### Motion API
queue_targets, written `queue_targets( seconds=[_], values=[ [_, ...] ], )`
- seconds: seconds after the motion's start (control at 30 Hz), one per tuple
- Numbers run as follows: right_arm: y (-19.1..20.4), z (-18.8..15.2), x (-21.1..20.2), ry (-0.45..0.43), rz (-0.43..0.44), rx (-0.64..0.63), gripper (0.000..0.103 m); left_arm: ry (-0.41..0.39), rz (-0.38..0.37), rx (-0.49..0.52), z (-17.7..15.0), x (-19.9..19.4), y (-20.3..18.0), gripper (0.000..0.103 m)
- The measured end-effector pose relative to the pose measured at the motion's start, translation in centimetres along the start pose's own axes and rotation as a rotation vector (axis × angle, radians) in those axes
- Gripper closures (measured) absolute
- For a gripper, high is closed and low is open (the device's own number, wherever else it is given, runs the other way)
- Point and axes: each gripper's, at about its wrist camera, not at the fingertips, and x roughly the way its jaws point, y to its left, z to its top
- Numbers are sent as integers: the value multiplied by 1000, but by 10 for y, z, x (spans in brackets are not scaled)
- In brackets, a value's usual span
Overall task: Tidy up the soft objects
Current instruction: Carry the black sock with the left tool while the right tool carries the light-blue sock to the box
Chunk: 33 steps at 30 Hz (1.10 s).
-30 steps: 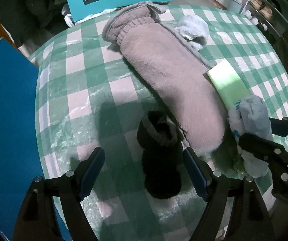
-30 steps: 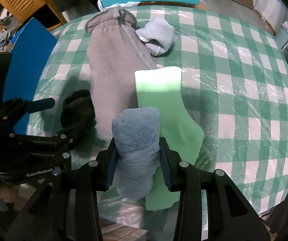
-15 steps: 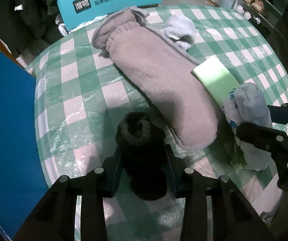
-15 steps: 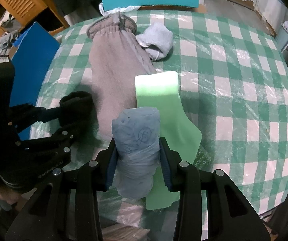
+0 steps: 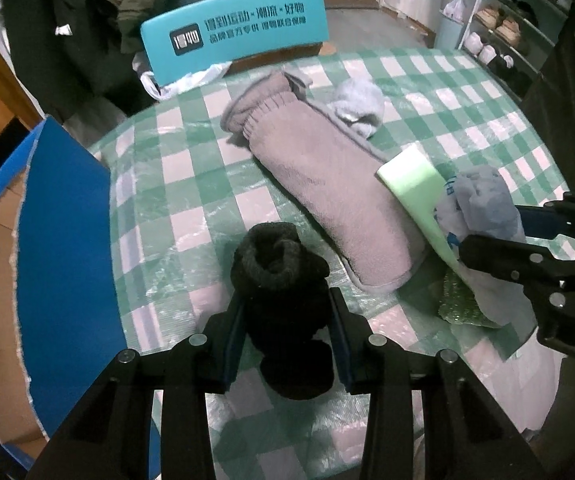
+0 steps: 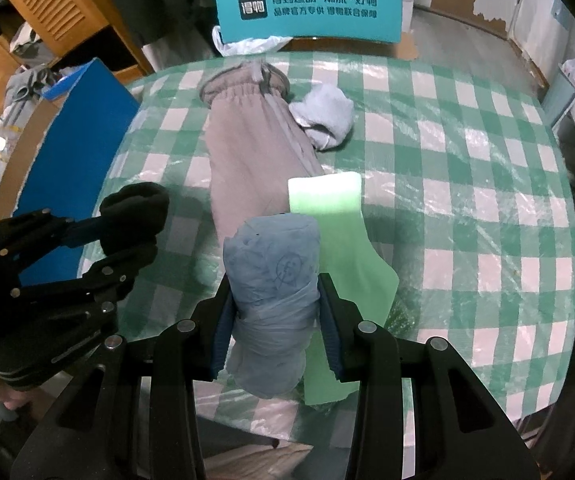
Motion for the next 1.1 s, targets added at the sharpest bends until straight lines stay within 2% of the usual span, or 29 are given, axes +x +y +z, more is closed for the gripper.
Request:
queue_targets(
  seconds=[1.1],
  values=[
    [74,28,-49,-110,42,-110,66,-131,18,-82,-17,-86,45,64]
  ],
)
